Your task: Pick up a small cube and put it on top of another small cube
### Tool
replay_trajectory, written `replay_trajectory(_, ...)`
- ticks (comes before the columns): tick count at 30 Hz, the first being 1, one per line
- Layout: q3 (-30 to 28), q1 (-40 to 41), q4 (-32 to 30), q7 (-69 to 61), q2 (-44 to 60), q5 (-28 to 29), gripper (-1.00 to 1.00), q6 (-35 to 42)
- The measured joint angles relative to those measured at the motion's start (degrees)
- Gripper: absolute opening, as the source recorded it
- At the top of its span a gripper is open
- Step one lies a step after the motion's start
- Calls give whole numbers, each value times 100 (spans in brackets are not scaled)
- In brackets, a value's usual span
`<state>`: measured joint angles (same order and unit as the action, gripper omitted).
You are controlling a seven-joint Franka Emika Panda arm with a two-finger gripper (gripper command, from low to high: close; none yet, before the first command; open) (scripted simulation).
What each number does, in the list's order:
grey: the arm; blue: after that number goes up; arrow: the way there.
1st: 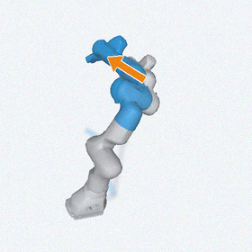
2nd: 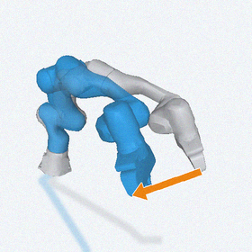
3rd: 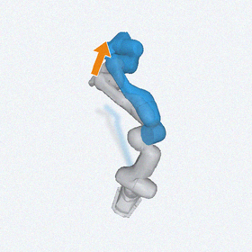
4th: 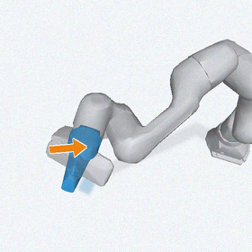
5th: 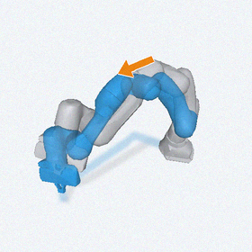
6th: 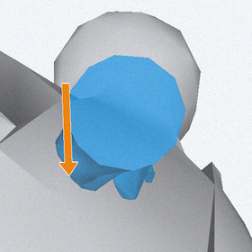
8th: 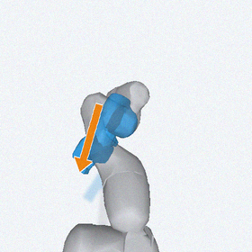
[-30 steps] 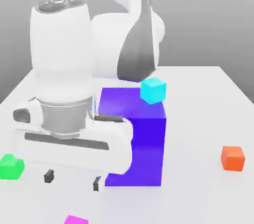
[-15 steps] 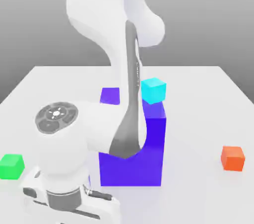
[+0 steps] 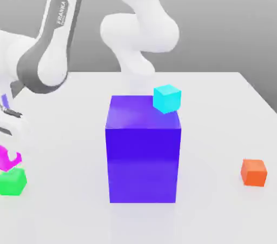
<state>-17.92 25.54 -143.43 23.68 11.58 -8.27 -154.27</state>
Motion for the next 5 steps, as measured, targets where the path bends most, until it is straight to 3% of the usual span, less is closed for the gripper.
replay_trajectory(1, 81, 75, 6, -123, 189, -155, -100, -169)
replay_trajectory(2, 174, 153, 14, -230, 367, -293, 100, -329)
replay_trajectory(5, 174, 153, 14, -230, 367, -293, 100, -329)
